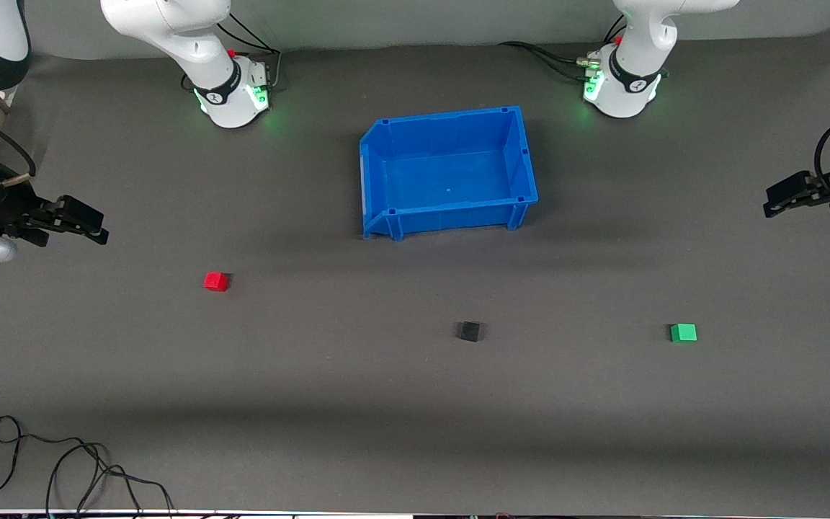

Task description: Attach green and red cubes to black cube

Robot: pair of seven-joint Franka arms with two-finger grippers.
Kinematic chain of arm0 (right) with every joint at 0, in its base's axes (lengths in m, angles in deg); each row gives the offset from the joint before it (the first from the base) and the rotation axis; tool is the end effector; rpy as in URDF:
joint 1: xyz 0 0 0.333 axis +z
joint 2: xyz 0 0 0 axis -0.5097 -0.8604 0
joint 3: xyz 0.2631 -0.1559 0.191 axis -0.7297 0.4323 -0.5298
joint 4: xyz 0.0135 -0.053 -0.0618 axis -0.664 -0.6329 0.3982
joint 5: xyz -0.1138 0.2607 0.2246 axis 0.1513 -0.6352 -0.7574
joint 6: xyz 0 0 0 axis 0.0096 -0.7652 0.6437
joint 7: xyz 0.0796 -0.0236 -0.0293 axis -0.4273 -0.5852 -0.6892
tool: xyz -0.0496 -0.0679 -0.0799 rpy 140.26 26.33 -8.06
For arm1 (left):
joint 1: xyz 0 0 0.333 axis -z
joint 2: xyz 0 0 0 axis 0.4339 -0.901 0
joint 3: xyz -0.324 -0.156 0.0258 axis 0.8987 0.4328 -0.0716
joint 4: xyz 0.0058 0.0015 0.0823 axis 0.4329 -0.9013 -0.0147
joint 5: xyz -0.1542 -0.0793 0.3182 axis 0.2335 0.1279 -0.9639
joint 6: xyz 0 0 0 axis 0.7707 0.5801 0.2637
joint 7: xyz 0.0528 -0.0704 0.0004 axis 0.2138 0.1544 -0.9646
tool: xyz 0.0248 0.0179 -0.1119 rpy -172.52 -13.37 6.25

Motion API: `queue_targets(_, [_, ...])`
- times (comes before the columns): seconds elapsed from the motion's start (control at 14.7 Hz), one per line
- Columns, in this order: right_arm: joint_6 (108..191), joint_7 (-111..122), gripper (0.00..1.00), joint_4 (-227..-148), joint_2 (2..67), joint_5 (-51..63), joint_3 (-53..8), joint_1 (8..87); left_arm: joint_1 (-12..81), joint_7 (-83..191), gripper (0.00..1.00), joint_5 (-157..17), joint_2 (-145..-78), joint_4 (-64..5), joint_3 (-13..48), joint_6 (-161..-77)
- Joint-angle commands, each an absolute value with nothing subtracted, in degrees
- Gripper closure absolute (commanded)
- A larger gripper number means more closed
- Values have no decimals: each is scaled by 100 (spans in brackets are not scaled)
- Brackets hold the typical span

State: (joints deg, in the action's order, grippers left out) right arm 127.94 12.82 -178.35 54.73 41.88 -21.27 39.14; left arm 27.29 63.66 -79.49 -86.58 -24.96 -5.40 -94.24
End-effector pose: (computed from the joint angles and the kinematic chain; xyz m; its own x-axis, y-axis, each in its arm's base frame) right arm 0.5496 0.0208 0.6413 0.9996 -0.0118 0.0240 -0.0116 -0.9999 -0.0095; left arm 0.5259 0.0283 0.6154 0.9977 -0.0089 -0.0664 -0.0095 -0.9999 -0.0077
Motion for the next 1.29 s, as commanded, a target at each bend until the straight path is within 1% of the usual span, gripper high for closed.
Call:
queue_targets(0.0, [12831,1252,0,-17969,5616,4258,-2088,3961,2870,6372,0,-7974,-8835,-2260,-586,-9295])
queue_targets(0.2, [12831,1261,0,-17951,5590,4258,-2088,3961,2800,6372,0,-7895,-8600,-2435,-586,-9408])
queue_targets(0.48, [12822,1261,0,-17960,5599,4258,-2088,3961,2809,6224,0,-7895,-8651,-2479,-586,-9462])
queue_targets(0.54, [12770,1252,0,-17960,5608,4258,-2079,3961,2826,5692,5,-7921,-8764,-2488,-586,-9531])
queue_targets(0.61, [12735,1252,0,-17969,5616,4293,-2079,3961,2861,5251,6,-7922,-8844,-2558,-586,-9680])
queue_targets(0.68, [12725,1252,0,-17995,5625,4294,-2071,3952,2879,4951,5,-7948,-8879,-2759,-586,-9829])
queue_targets(0.75, [12725,1252,0,-17995,5617,4294,-2062,3943,2853,4922,0,-7957,-8888,-2900,-586,-9970])
queue_targets(0.88, [12725,1270,0,-18039,5573,4302,-2062,3934,2704,4860,0,-7904,-9037,-3042,-621,-10147])
queue_targets(0.95, [12734,1270,0,-18187,5573,4294,-2062,3934,2555,4912,0,-8000,-9134,-3146,-612,-10338])
queue_targets(1.09, [12813,1270,0,-18495,5573,4285,-2053,3934,2501,4913,0,-8298,-9126,-3750,-621,-10970])
queue_targets(1.22, [13058,1270,0,-18837,5581,4285,-2018,3926,2423,4311,0,-8378,-9248,-4183,-621,-11699])
